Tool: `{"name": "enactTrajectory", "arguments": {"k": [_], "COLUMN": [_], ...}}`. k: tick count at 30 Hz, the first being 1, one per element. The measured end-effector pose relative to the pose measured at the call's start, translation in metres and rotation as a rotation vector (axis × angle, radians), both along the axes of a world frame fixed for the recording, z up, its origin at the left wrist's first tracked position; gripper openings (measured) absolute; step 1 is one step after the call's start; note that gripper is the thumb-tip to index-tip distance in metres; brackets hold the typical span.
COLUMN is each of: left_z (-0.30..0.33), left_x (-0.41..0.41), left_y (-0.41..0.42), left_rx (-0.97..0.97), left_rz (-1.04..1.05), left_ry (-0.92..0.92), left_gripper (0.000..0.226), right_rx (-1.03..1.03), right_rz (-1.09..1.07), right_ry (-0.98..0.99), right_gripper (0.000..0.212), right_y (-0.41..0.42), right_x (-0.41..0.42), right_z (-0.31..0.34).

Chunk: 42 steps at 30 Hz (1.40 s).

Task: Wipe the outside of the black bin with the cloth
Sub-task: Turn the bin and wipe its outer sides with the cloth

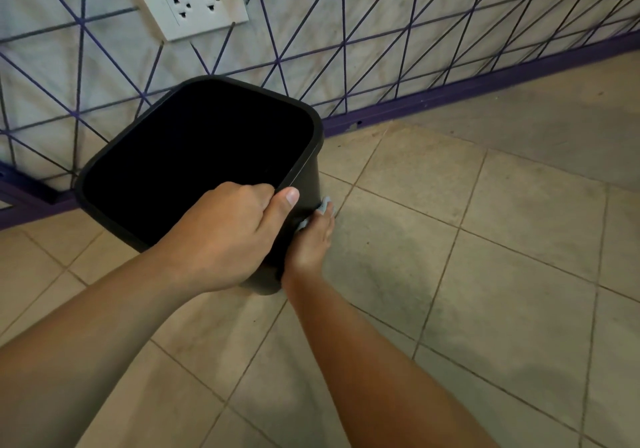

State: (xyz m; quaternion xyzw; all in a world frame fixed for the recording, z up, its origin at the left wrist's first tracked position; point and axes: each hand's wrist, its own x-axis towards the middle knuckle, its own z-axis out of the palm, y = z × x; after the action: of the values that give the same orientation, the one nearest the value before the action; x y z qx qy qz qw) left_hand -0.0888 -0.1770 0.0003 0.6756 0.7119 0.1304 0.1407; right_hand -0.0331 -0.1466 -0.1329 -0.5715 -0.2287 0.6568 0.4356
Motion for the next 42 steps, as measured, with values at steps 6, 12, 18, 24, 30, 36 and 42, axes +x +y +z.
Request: {"name": "enactTrajectory", "arguments": {"k": [6,12,18,24,30,36,42], "left_z": [0.001,0.002,0.001,0.001,-0.002,-0.006,-0.004], "left_x": [0.001,0.001,0.001,-0.001,-0.005,-0.008,-0.01], "left_y": [0.001,0.0,0.002,0.002,0.004,0.006,0.012], "left_rx": [-0.007,-0.027,-0.005,-0.035,-0.016,-0.063,-0.052], "left_rz": [0.004,0.017,0.017,0.028,0.025,0.0,-0.02], "left_ry": [-0.008,-0.014,0.012,-0.004,-0.047,-0.161,-0.125], "left_gripper": [0.055,0.052,0.054,0.053,0.053,0.056,0.063], "right_rx": [0.054,0.036,-0.02,0.058,0.2,0.577,0.6], "right_rz": [0.013,0.022,-0.024,-0.021,-0.048,-0.071,-0.063], "right_ry": [-0.013,0.047,0.023,0.036,0.06,-0.131,-0.131], "right_gripper": [0.052,0.055,0.065,0.058,0.054,0.061,0.069], "right_y": [-0.004,-0.012,0.007,0.003,-0.028,-0.027,0.018], "right_x": [0.0,-0.005,-0.007,-0.005,-0.007,-0.021,-0.007], "right_z": [0.001,0.019,-0.004,-0.016,0.024,0.04,0.034]}}
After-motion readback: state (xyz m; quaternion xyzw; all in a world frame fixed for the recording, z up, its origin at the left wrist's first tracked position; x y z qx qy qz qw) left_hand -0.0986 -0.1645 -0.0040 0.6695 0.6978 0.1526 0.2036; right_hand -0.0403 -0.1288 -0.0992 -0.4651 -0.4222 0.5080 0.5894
